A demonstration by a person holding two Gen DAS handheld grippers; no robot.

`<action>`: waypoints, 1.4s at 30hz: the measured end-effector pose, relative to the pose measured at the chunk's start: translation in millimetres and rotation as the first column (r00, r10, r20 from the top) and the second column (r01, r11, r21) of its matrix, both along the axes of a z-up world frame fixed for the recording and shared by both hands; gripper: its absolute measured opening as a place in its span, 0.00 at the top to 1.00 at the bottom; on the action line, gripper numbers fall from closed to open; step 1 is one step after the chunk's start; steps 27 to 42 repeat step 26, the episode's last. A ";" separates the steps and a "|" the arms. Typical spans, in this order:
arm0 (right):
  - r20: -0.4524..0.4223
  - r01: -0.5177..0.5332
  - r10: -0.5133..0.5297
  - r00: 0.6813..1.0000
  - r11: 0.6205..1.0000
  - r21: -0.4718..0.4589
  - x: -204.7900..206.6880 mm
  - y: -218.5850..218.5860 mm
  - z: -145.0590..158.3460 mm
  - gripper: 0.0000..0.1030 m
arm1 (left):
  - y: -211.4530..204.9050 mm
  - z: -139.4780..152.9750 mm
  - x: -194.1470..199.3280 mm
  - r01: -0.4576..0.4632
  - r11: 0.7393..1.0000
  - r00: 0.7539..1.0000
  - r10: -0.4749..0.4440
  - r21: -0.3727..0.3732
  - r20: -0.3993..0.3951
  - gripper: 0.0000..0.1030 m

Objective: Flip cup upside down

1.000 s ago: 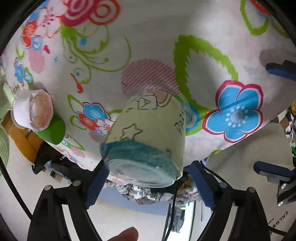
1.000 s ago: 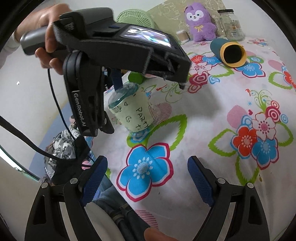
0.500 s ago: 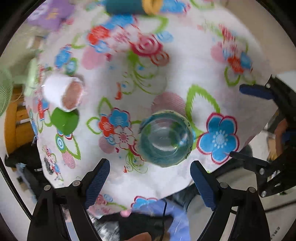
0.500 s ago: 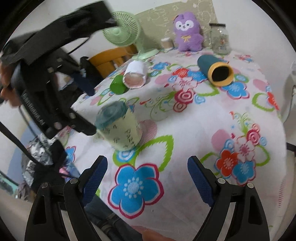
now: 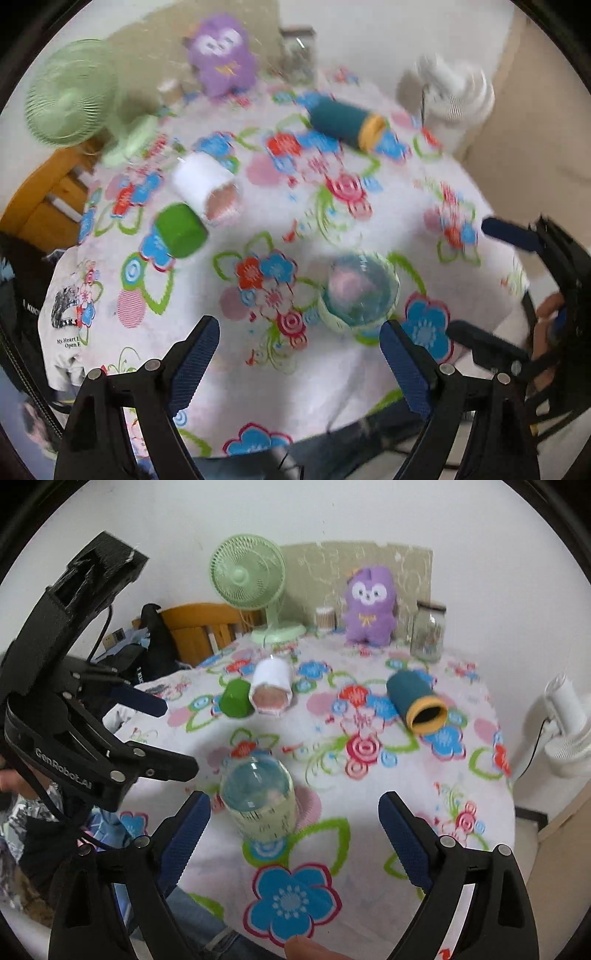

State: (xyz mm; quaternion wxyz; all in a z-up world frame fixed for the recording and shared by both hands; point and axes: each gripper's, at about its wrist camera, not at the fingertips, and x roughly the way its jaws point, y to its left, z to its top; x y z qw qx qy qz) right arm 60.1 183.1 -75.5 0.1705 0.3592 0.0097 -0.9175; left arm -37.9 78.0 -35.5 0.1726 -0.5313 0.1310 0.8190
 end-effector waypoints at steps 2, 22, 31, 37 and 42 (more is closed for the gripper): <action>-0.029 0.003 -0.003 1.000 1.000 0.011 -0.5 -7.5 7.4 0.09 | -8.3 6.4 6.7 -0.032 0.999 0.996 0.034 0.029 -0.088 0.12; -0.189 0.054 -0.041 0.981 0.996 0.068 1.6 -57.6 34.3 0.08 | -73.7 29.9 52.2 -0.296 0.904 0.795 0.412 0.308 -0.445 0.10; -0.224 0.069 -0.053 0.973 0.996 0.063 4.3 -62.4 38.2 0.08 | -75.8 30.7 56.2 -0.310 0.895 0.770 0.434 0.320 -0.468 0.10; -0.224 0.069 -0.053 0.973 0.996 0.063 4.3 -62.4 38.2 0.08 | -75.8 30.7 56.2 -0.310 0.895 0.770 0.434 0.320 -0.468 0.10; -0.224 0.069 -0.053 0.973 0.996 0.063 4.3 -62.4 38.2 0.08 | -75.8 30.7 56.2 -0.310 0.895 0.770 0.434 0.320 -0.468 0.10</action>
